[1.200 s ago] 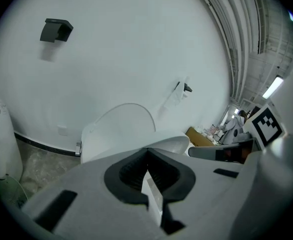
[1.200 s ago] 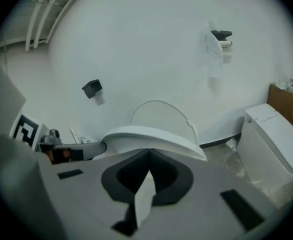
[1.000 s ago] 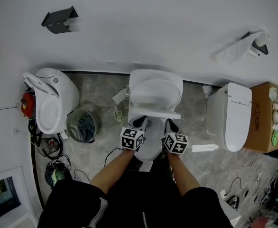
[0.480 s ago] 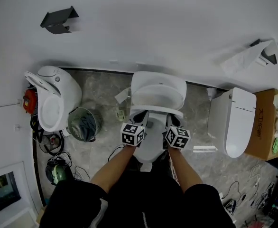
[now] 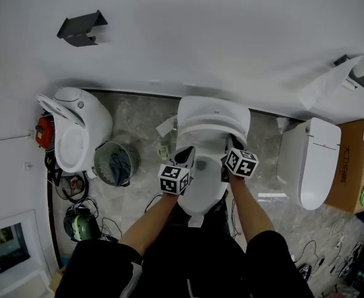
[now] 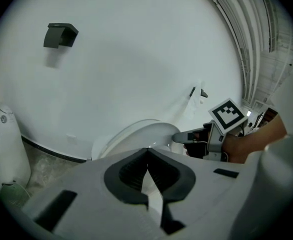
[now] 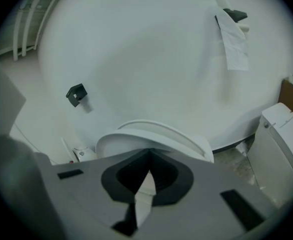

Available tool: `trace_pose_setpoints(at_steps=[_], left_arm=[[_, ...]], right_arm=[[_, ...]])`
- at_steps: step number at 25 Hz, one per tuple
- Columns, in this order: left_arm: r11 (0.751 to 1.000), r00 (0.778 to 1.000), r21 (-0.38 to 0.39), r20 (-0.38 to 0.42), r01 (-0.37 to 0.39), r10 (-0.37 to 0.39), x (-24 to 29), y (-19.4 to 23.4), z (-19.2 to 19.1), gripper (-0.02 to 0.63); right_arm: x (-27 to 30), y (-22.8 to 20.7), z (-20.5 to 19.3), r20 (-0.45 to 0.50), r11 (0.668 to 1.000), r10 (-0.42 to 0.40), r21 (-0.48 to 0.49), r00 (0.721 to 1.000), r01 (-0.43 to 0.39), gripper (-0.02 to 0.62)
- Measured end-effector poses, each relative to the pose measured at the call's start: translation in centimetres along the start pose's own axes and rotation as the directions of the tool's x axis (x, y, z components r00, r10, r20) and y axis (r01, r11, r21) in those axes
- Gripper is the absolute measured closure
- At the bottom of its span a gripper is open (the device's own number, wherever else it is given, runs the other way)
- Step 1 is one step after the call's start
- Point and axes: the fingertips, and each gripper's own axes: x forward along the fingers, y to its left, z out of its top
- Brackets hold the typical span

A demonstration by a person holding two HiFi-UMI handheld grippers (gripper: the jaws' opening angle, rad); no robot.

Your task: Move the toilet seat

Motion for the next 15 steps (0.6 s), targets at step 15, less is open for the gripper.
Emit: trace_pose_setpoints(at_steps=[15], left_arm=[[0.997, 0.998, 0.078, 0.058, 0.004, -0.009, -4.1, 0.7, 1.9, 0.601]], right_arm=[[-3.0, 3.2, 0.2, 0.021, 0.996, 0.046, -0.072, 0.999, -0.045, 0.592]])
